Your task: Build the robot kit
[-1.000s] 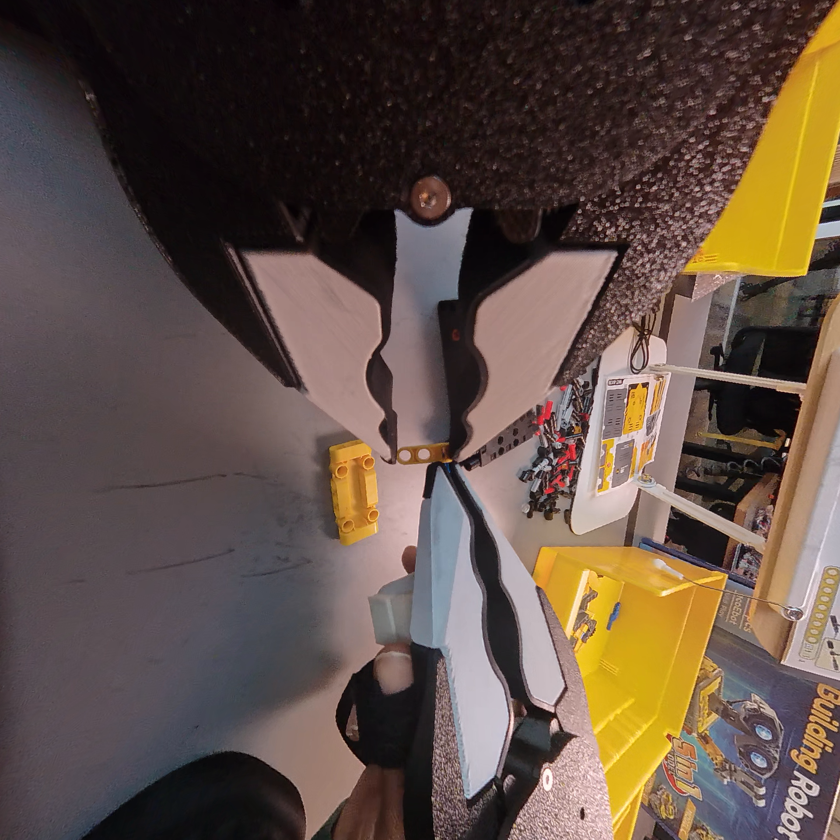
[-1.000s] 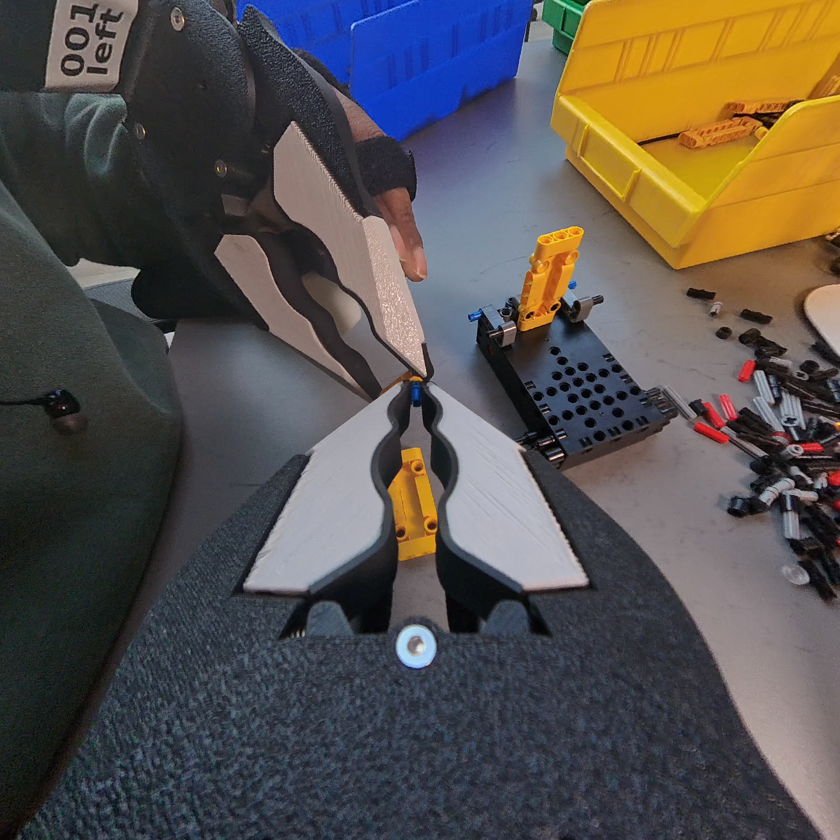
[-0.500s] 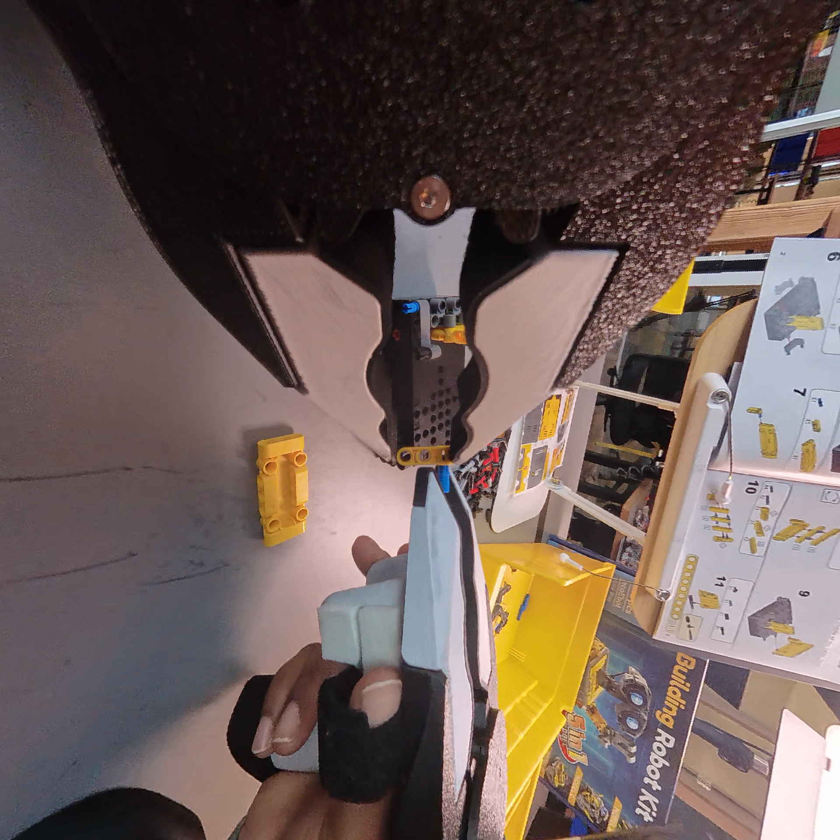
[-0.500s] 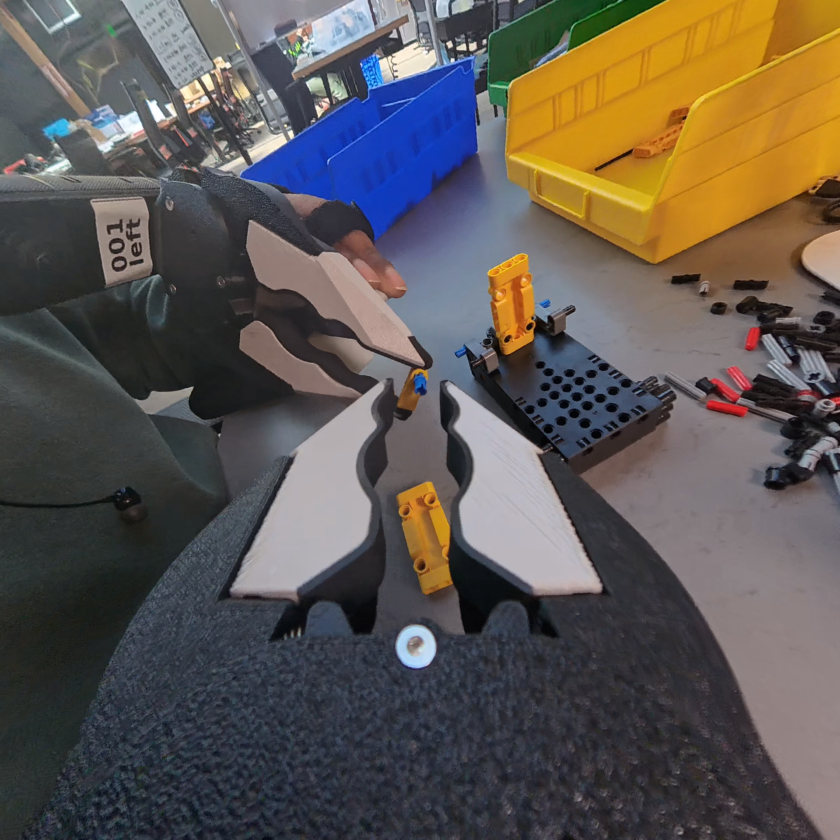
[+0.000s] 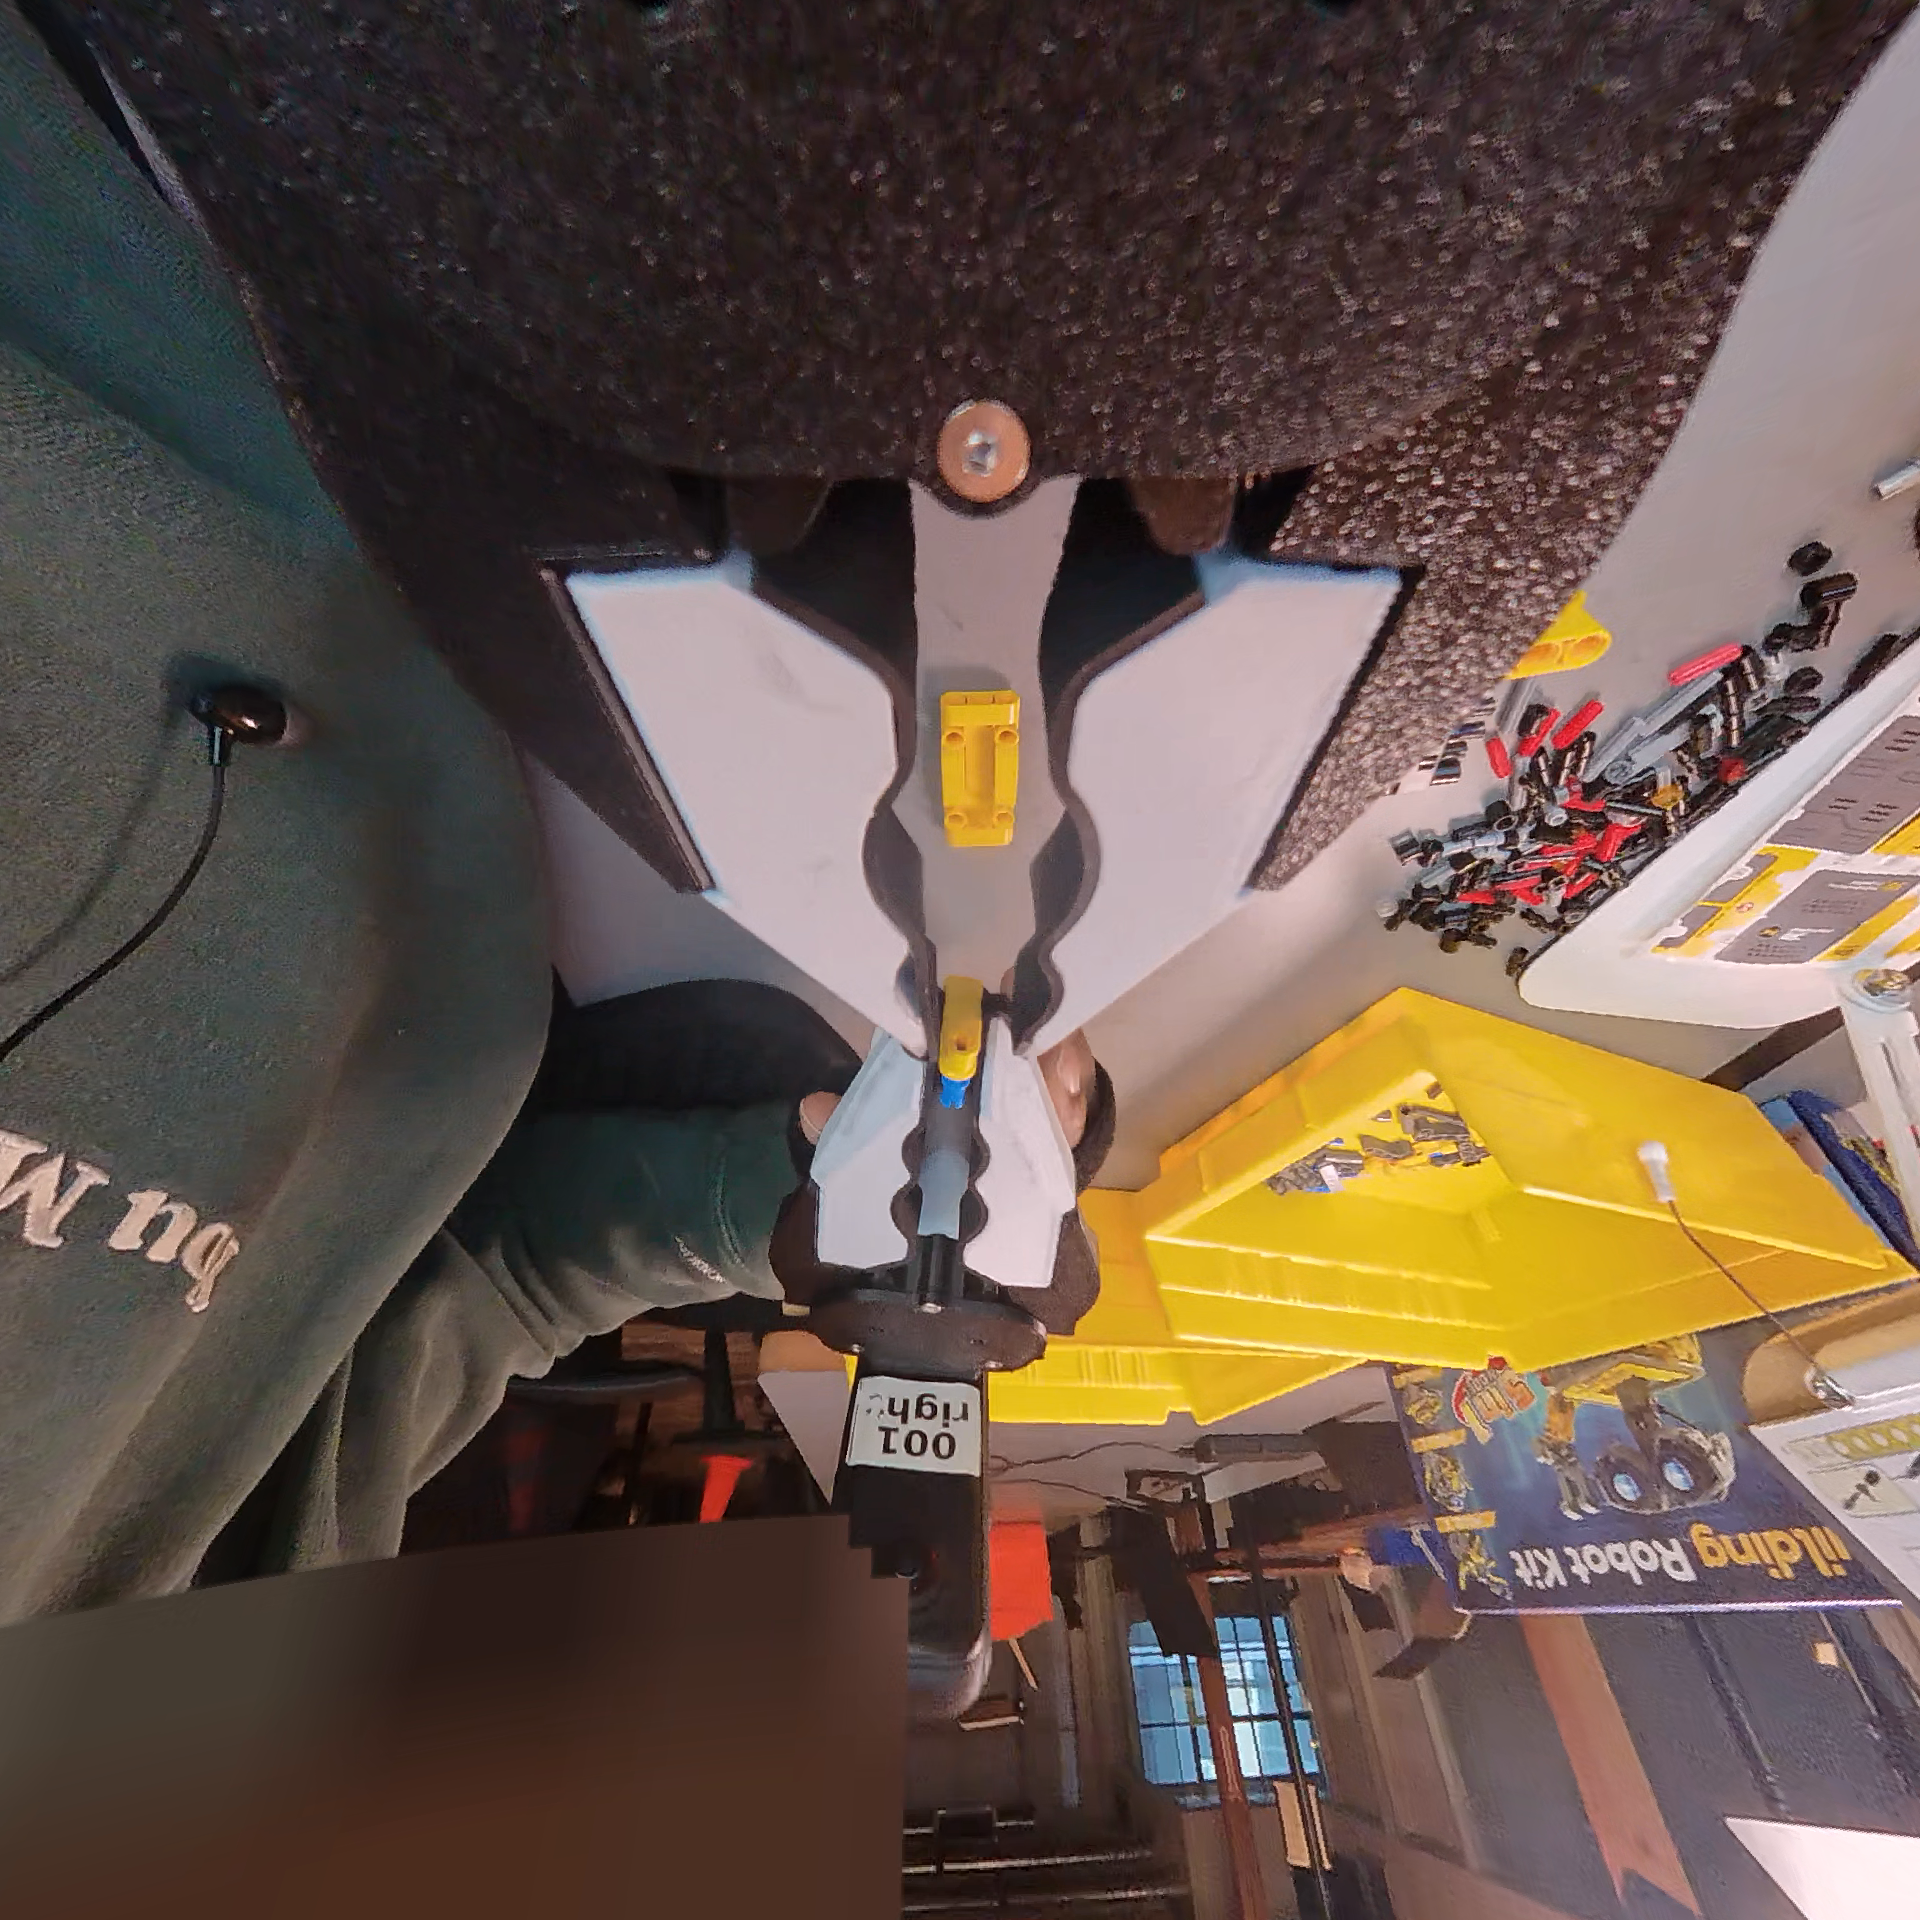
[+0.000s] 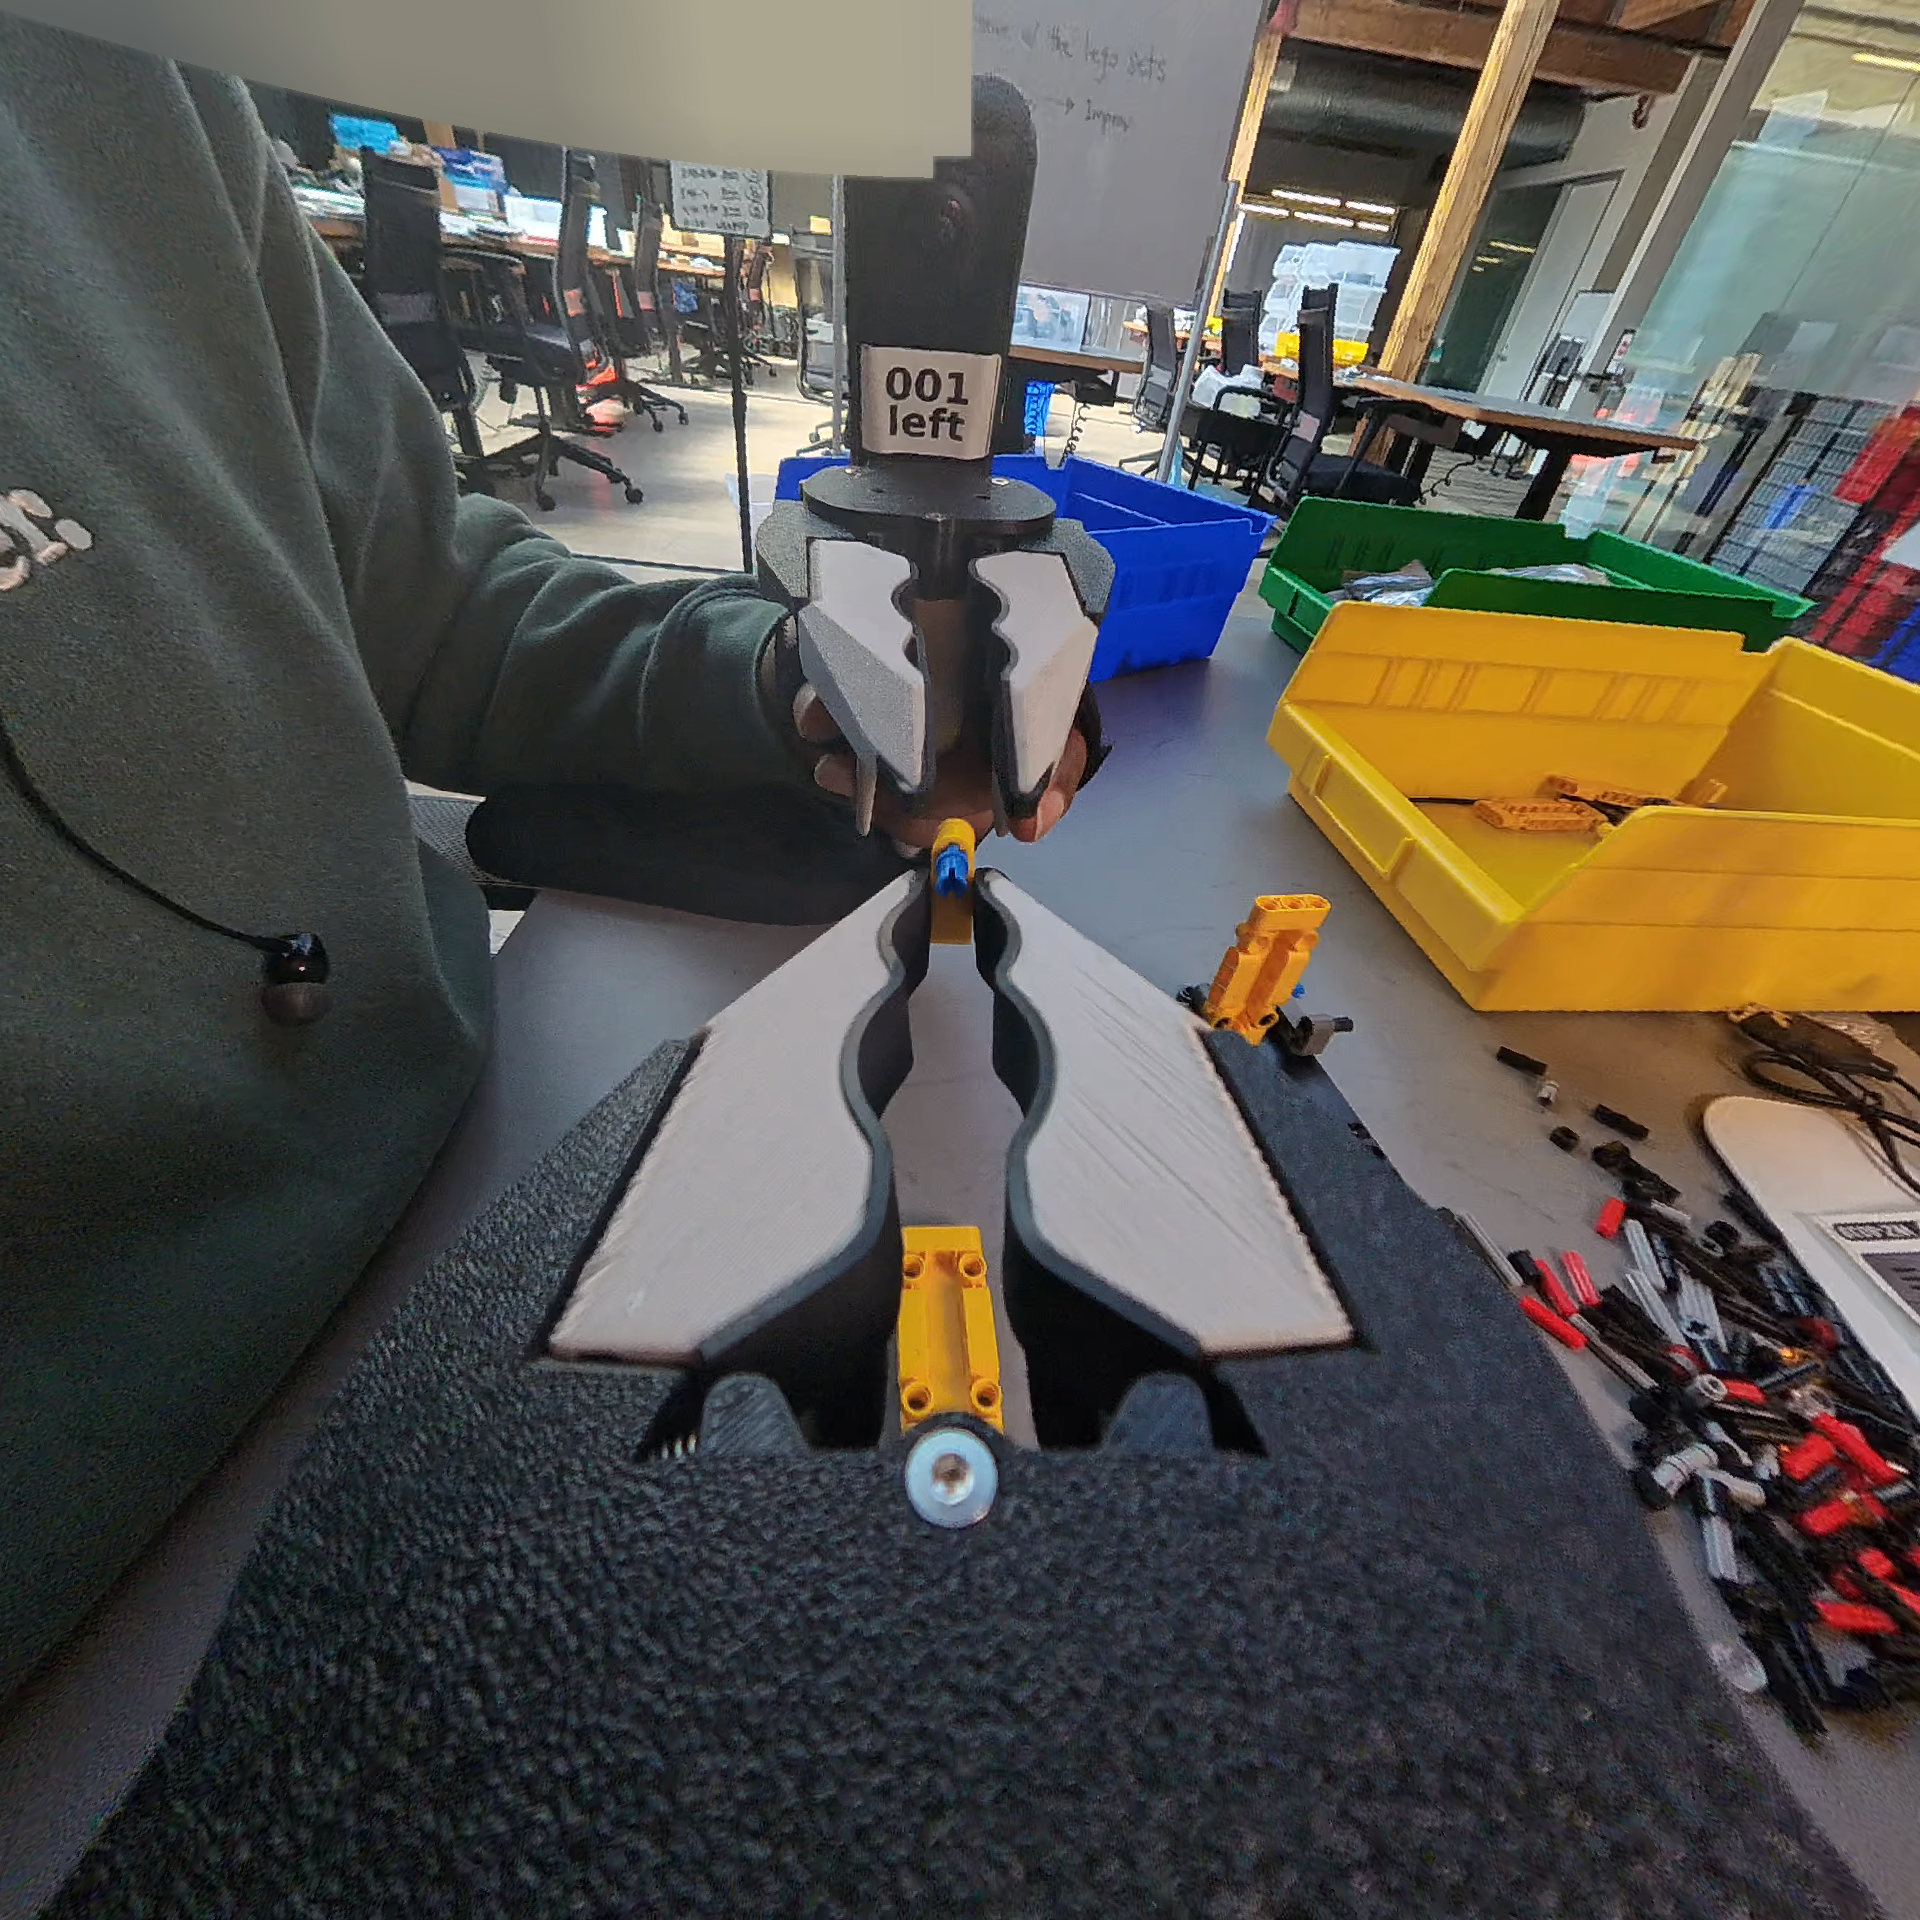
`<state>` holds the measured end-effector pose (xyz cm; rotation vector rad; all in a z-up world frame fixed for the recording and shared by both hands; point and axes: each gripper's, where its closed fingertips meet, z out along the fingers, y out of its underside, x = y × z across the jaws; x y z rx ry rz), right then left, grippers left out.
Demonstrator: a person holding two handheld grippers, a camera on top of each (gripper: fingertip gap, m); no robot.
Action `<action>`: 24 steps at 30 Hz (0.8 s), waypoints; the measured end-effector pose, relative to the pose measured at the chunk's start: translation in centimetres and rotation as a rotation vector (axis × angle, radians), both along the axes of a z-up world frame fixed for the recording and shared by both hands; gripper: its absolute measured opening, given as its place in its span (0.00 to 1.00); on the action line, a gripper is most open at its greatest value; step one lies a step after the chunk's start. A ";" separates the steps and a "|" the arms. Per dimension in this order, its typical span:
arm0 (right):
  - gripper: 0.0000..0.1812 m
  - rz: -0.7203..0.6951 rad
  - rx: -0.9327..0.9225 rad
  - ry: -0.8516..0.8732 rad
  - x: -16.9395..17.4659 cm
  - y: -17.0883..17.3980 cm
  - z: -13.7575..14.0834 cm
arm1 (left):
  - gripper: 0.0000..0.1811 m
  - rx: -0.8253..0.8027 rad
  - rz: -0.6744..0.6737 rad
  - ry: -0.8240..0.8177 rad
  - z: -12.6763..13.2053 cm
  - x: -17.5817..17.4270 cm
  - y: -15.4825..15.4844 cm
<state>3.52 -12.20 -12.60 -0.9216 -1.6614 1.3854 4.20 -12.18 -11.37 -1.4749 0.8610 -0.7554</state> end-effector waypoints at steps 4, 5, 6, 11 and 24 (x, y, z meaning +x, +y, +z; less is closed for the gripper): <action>0.04 0.027 0.017 -0.023 -0.1 -0.7 -0.4 | 0.04 0.009 -0.017 0.069 -0.9 0.8 -0.4; 0.04 0.032 0.018 -0.025 0.0 -0.8 -0.5 | 0.04 0.007 -0.020 0.076 -1.0 0.8 -0.5; 0.04 0.031 0.019 -0.024 -0.1 -0.8 -0.4 | 0.04 0.006 -0.020 0.077 -1.0 0.8 -0.5; 0.04 -0.054 0.022 -0.008 -0.7 0.3 -0.1 | 0.03 0.001 0.073 0.063 -0.6 0.0 0.7; 0.20 -0.612 0.476 0.218 -2.9 4.8 3.3 | 0.03 -0.437 0.132 -0.750 2.2 -3.0 4.5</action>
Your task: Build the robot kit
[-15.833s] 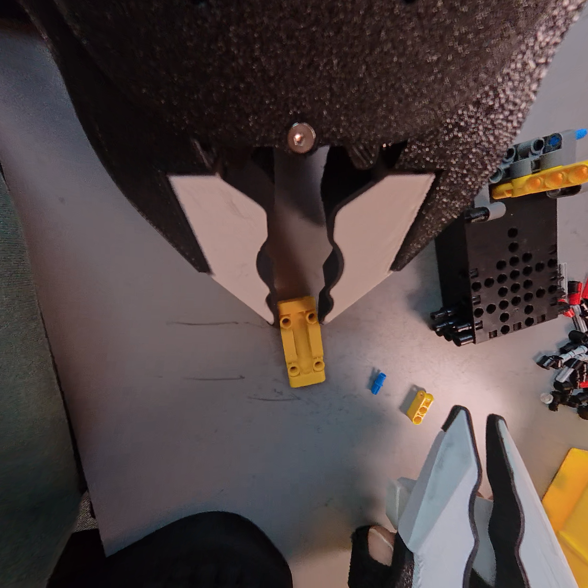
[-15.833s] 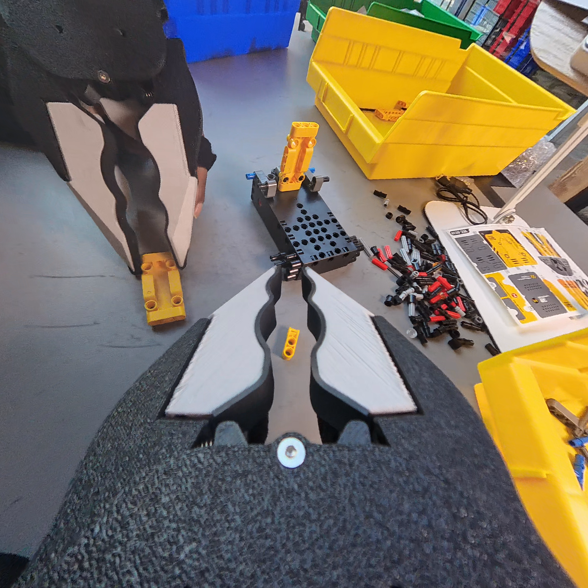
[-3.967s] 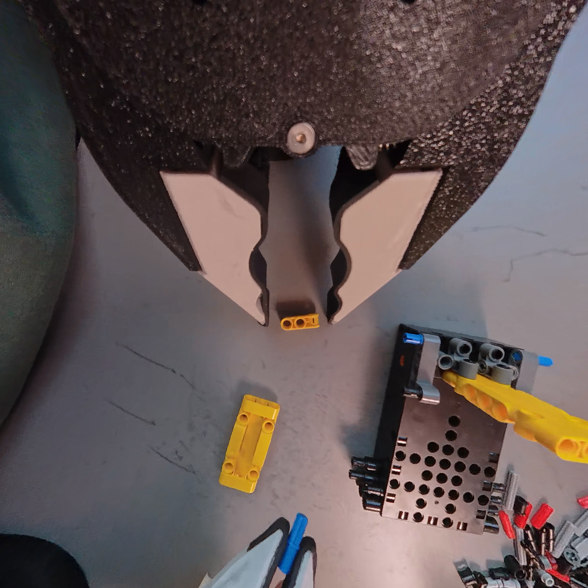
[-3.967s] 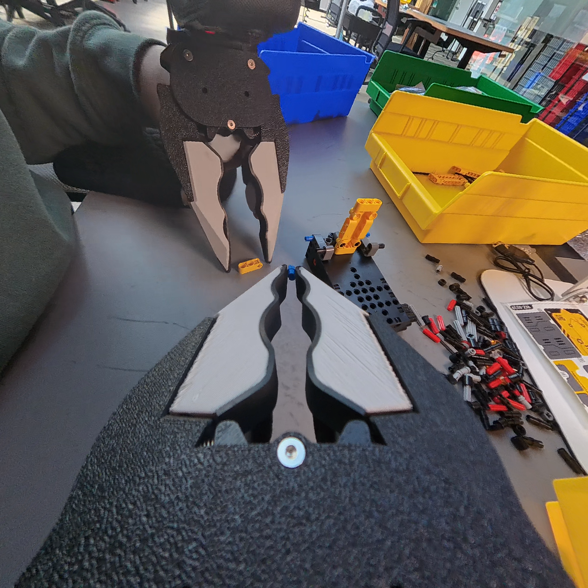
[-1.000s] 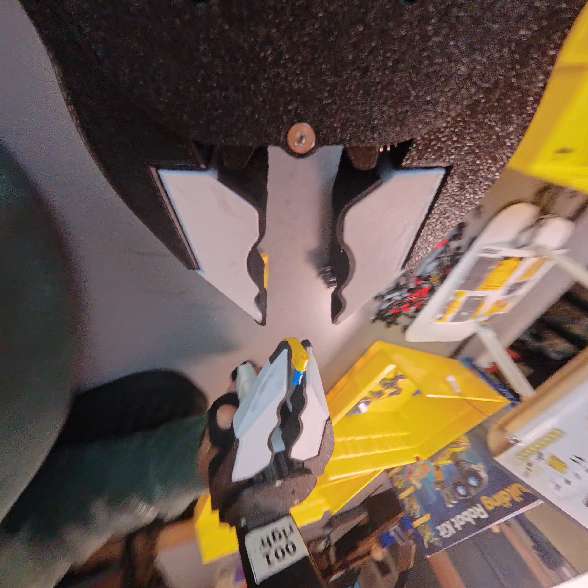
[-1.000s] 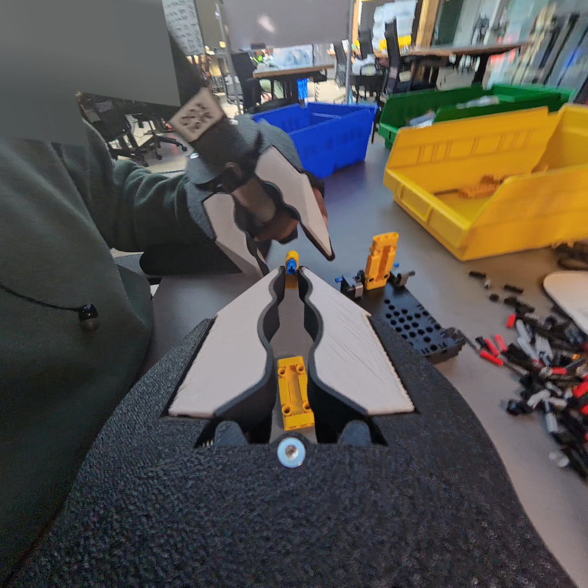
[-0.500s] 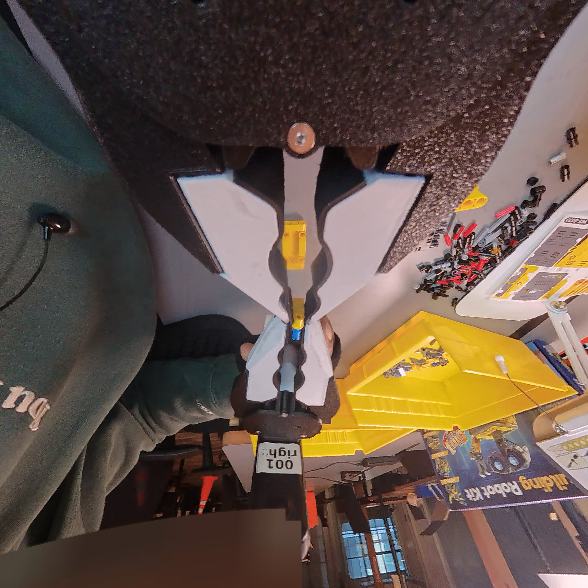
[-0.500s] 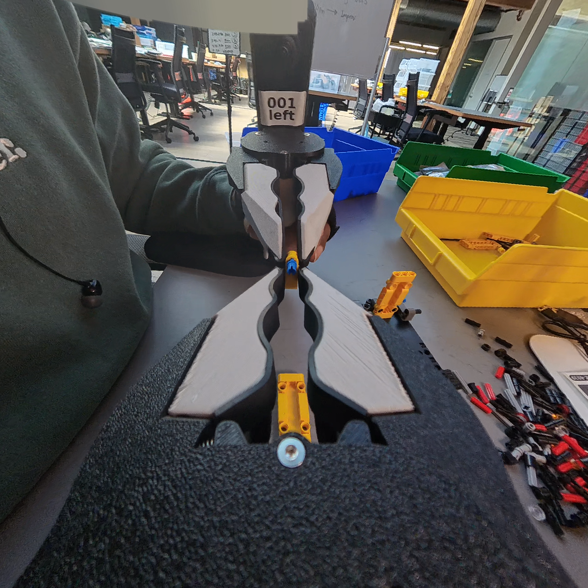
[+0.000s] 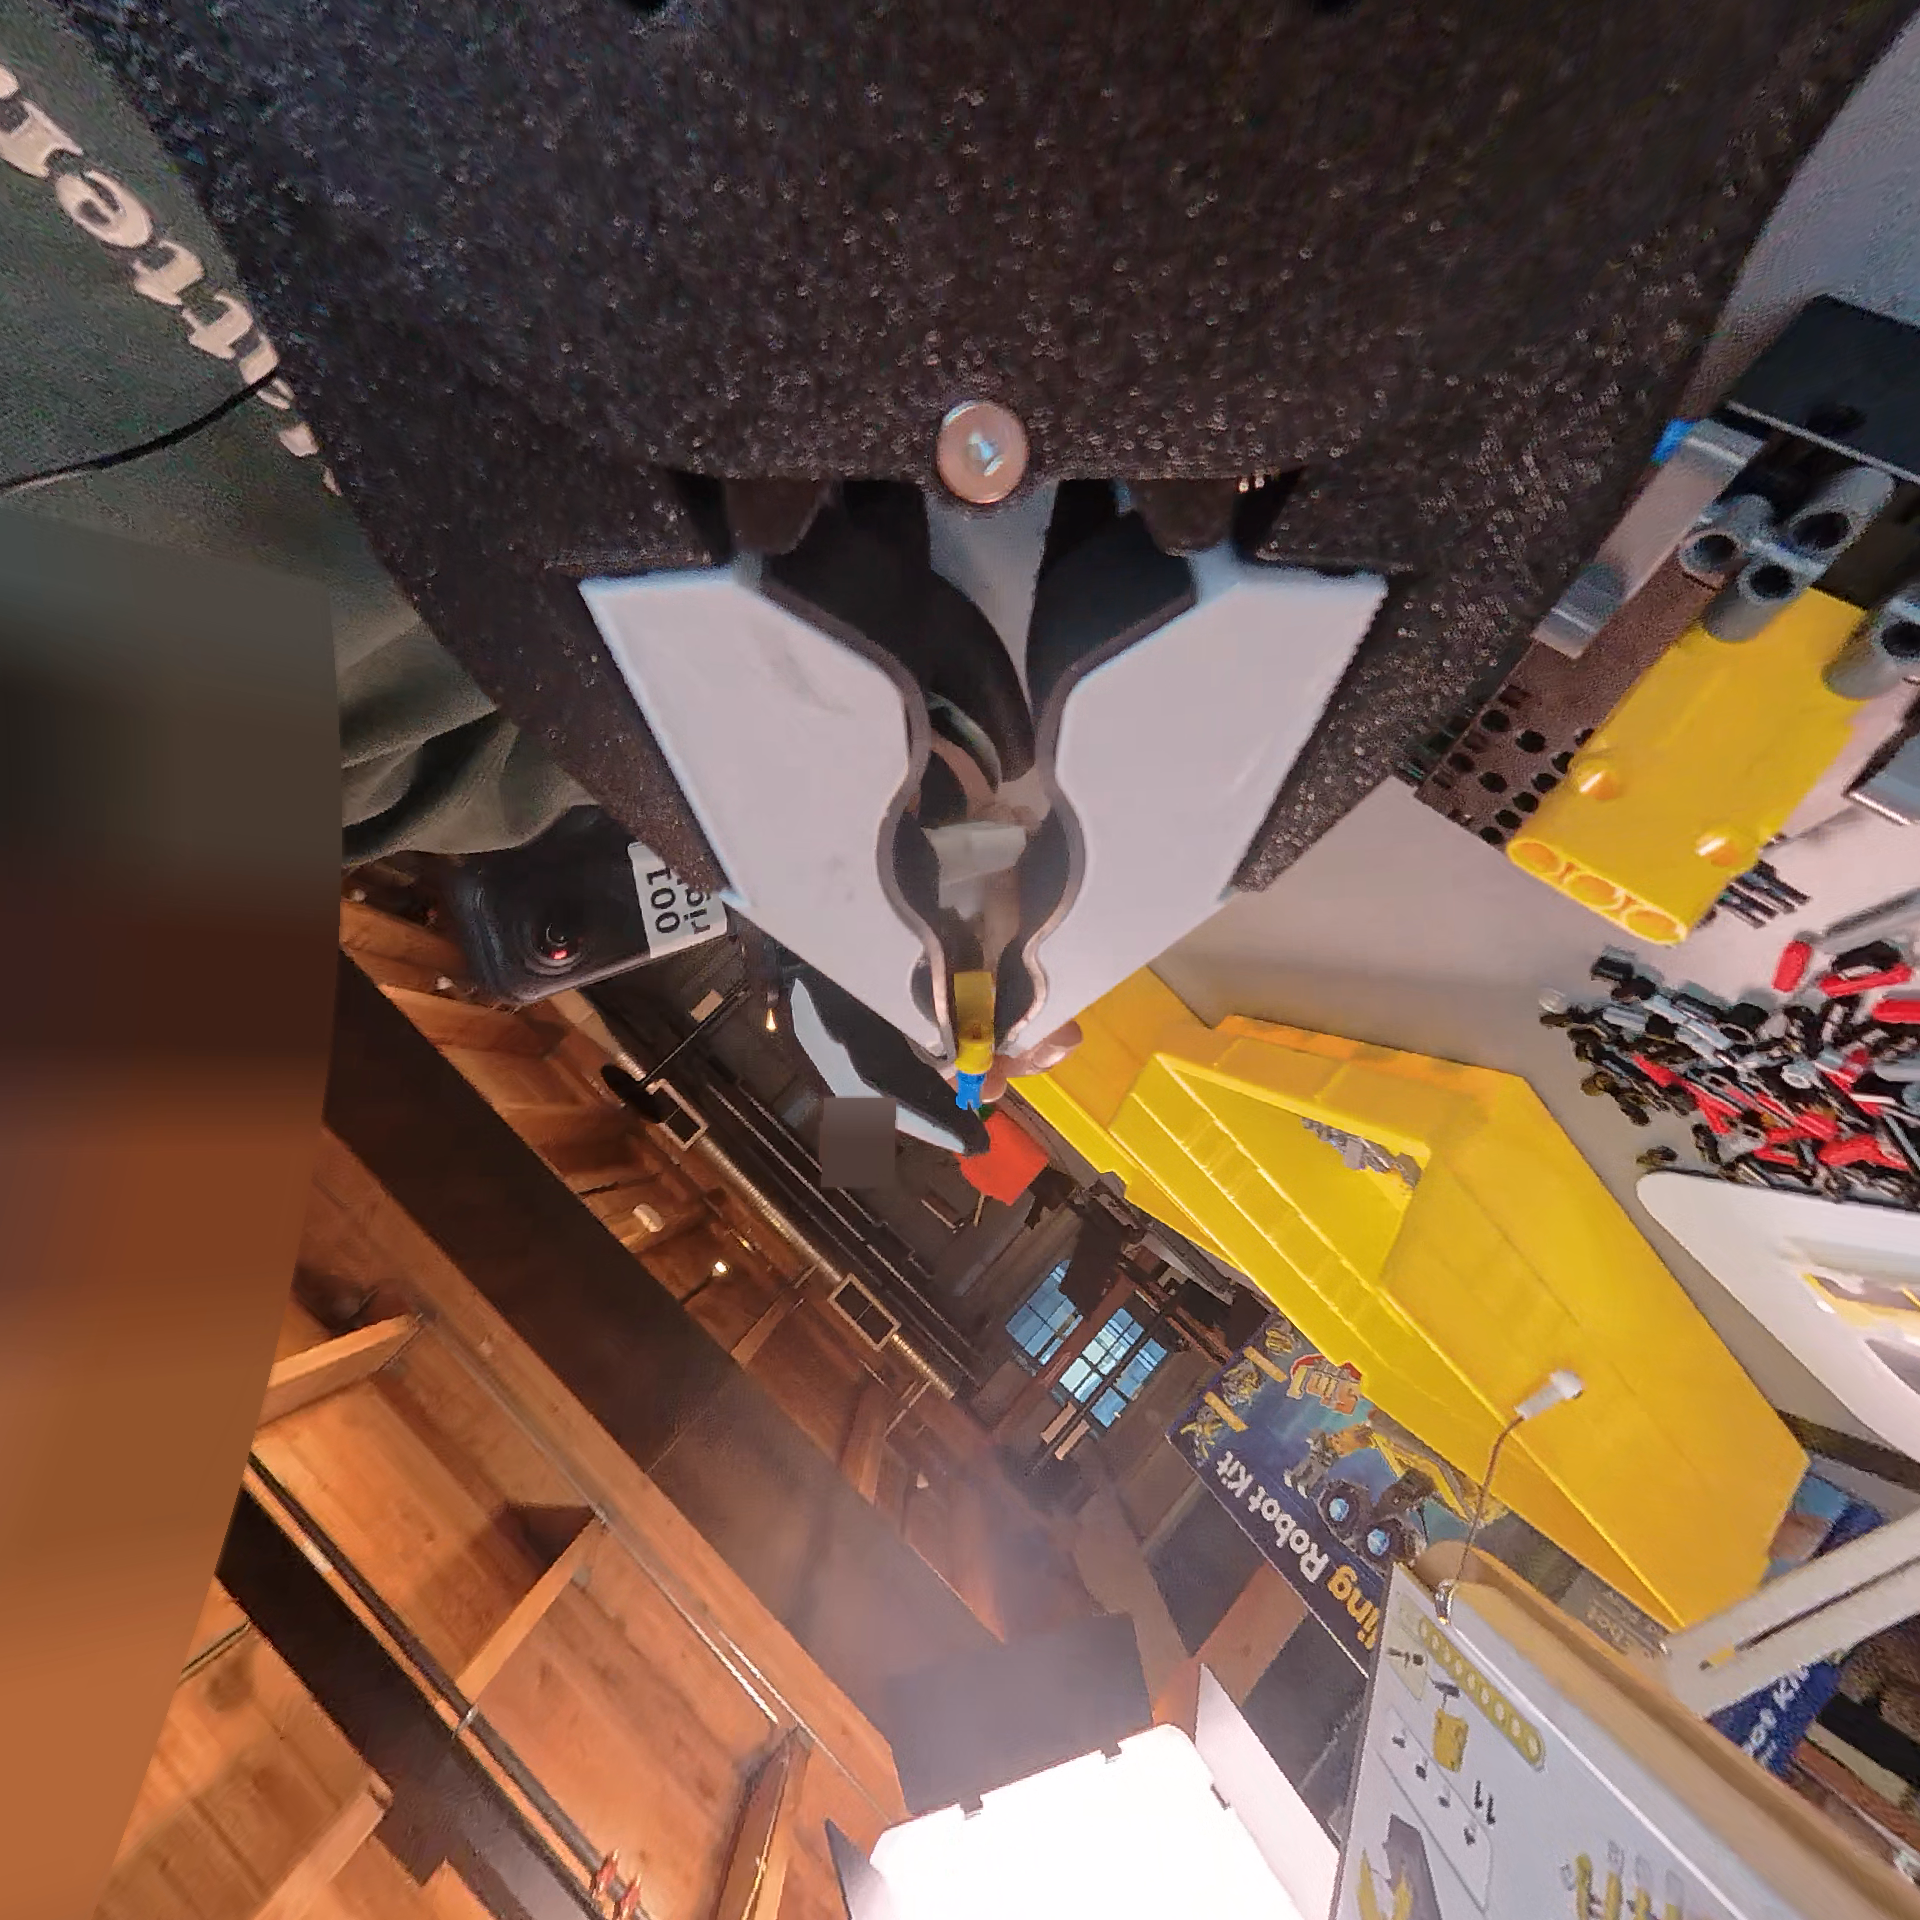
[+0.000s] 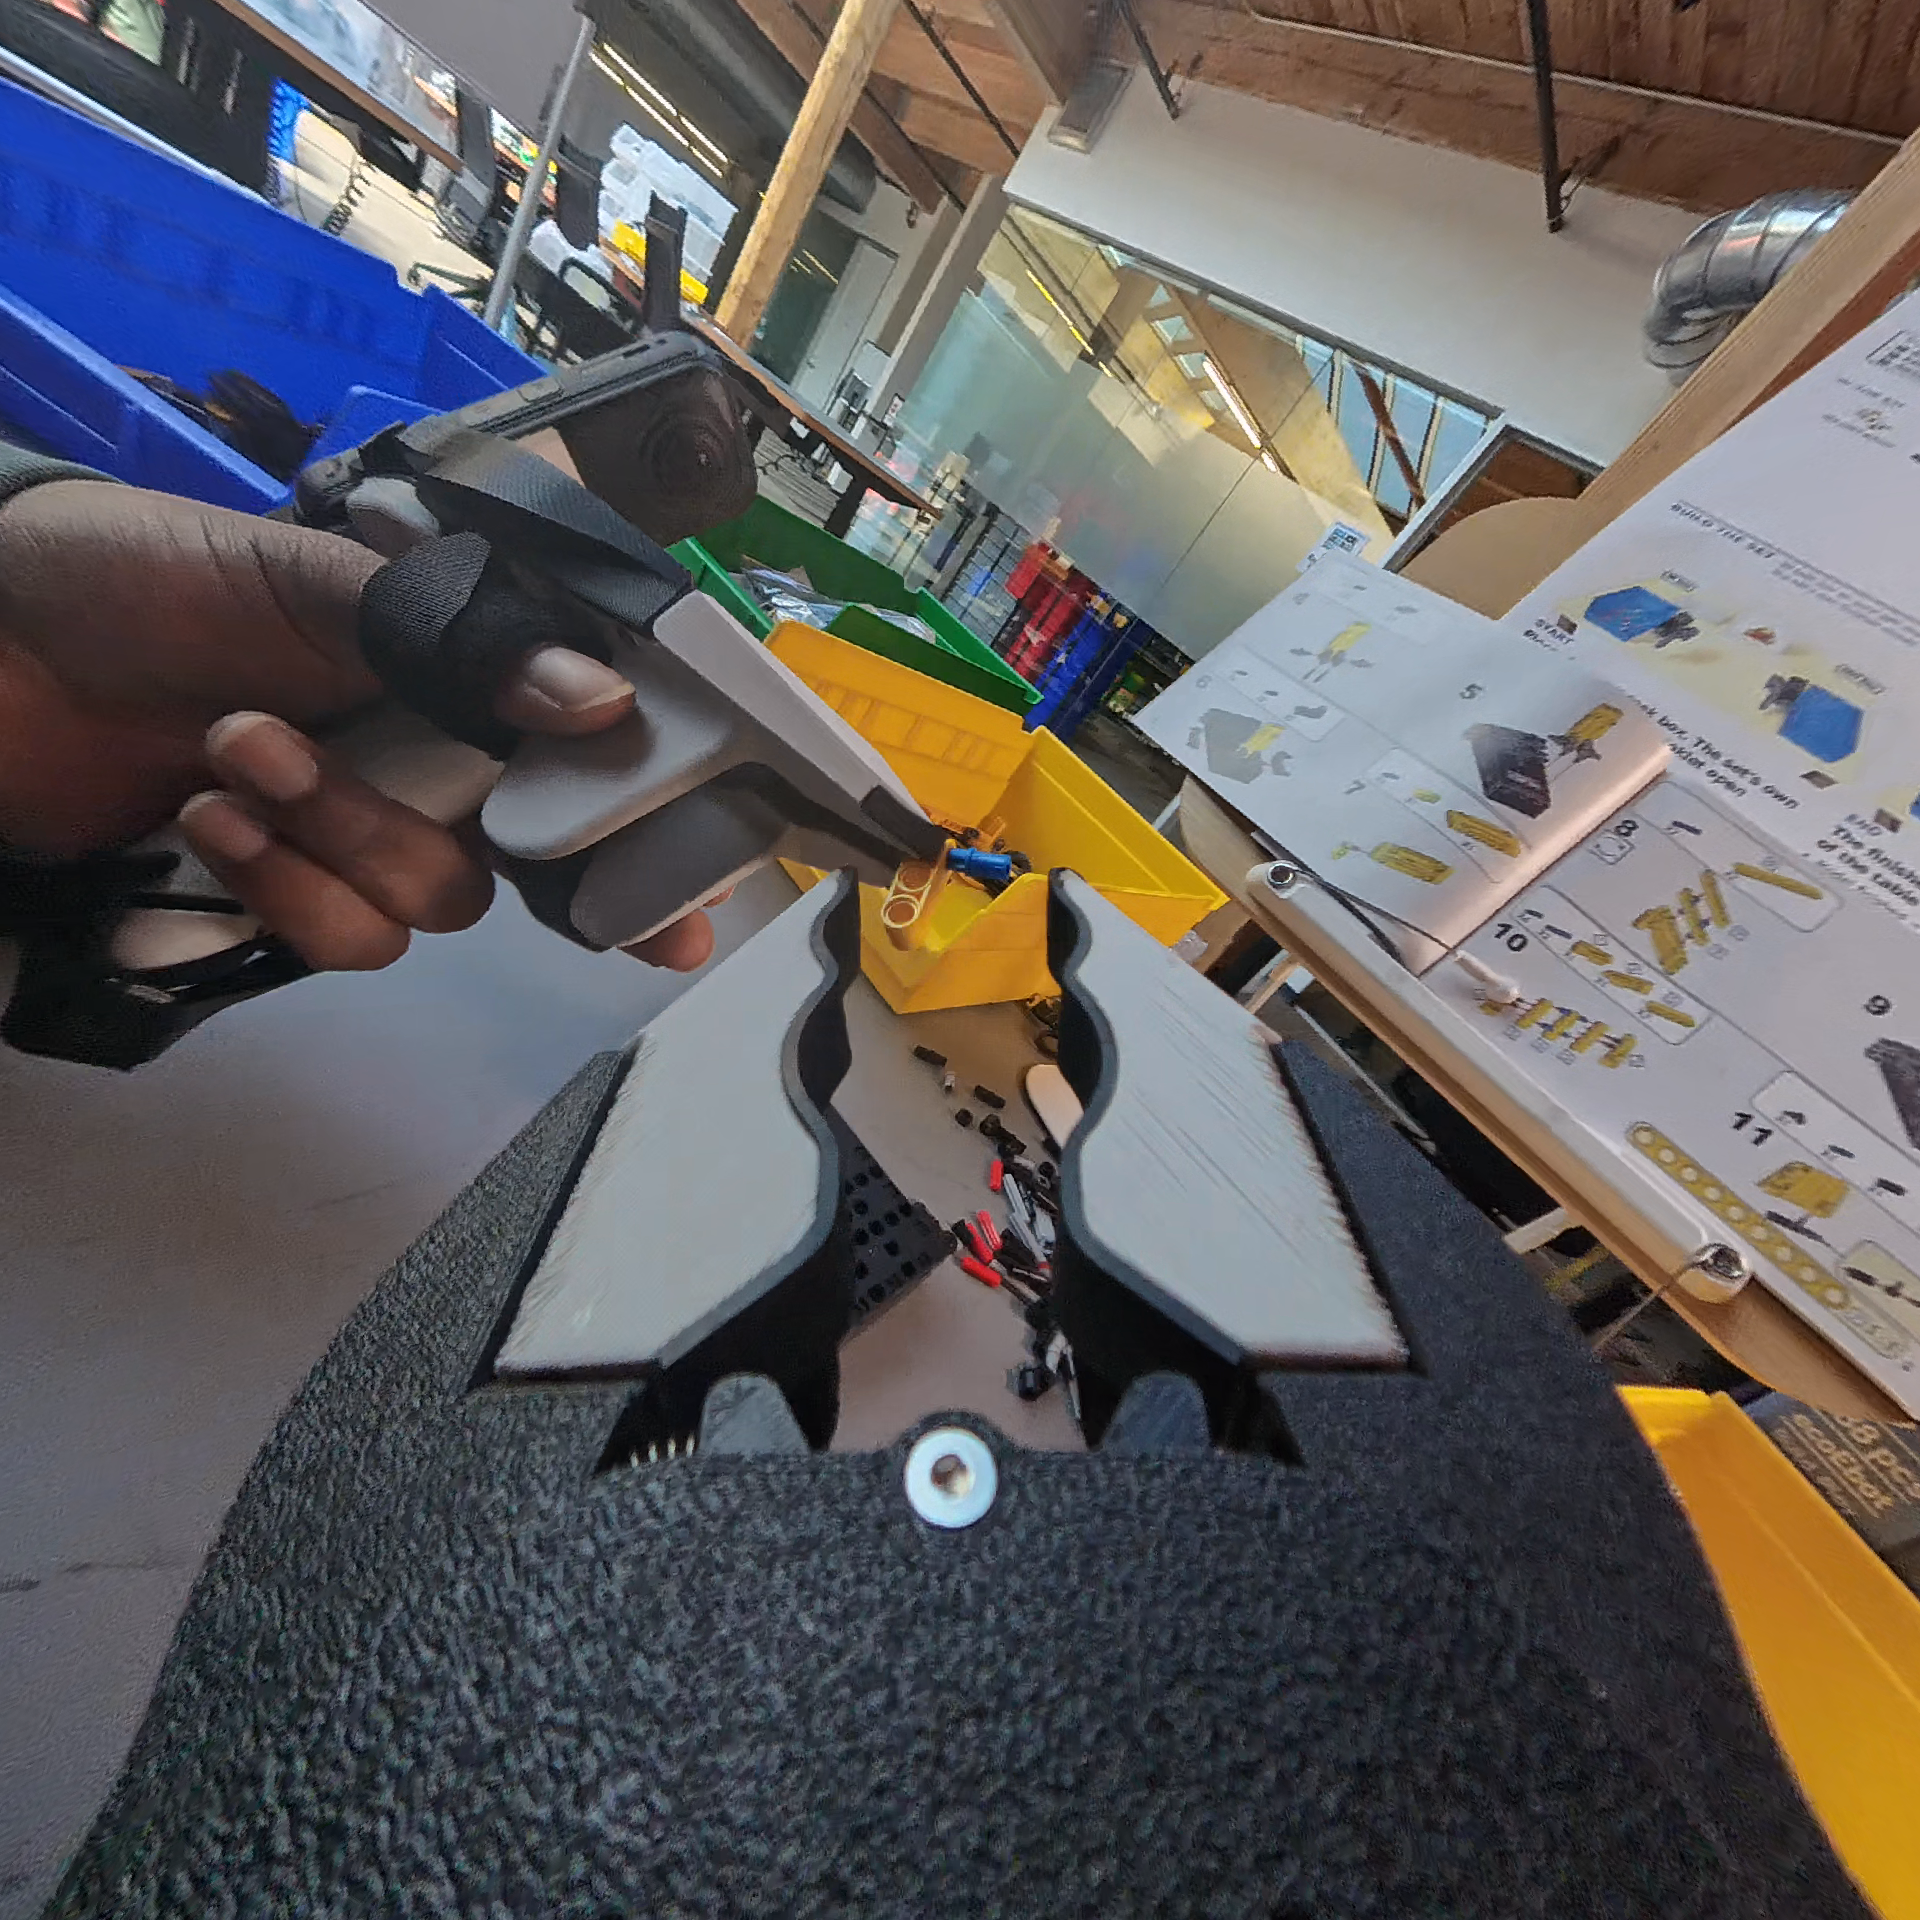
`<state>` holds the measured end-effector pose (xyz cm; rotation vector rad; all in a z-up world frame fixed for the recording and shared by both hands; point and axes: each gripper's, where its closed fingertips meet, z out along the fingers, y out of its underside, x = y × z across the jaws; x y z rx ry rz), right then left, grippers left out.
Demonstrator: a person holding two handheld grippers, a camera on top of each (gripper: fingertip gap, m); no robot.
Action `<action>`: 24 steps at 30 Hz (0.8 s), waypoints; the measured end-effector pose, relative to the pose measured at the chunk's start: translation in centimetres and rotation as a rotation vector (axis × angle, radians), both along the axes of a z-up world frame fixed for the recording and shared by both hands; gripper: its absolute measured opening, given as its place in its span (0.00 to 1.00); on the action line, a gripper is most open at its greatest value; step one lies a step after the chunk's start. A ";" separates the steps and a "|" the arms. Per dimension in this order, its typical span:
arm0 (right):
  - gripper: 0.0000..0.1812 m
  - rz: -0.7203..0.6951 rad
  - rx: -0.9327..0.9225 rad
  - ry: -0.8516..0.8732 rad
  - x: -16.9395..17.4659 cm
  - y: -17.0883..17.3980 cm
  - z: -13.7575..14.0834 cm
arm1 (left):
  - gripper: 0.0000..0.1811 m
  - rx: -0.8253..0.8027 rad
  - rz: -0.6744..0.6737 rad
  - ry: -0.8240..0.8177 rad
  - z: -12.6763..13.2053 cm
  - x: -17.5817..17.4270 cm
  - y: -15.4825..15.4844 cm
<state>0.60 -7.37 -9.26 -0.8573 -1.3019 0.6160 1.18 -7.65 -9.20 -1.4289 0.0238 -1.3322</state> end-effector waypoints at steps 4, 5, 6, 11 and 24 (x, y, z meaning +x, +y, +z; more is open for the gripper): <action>0.13 -0.028 0.089 -0.001 -0.4 -0.1 0.2 | 0.03 -0.059 -0.043 -0.140 -0.1 0.0 0.1; 0.13 -0.033 0.094 -0.004 -0.5 -0.1 0.1 | 0.03 -0.070 -0.051 -0.164 -0.1 0.0 0.1; 0.13 -0.032 0.091 -0.005 -0.6 0.0 0.1 | 0.03 -0.081 -0.063 -0.188 -0.1 0.0 0.1; 0.13 -0.021 0.095 0.007 -0.7 -0.1 0.1 | 0.03 -0.117 -0.105 -0.288 0.0 -0.1 0.0; 0.08 0.076 0.043 0.035 -0.7 -1.2 0.1 | 0.03 -0.105 -0.162 -0.297 0.2 0.2 -0.8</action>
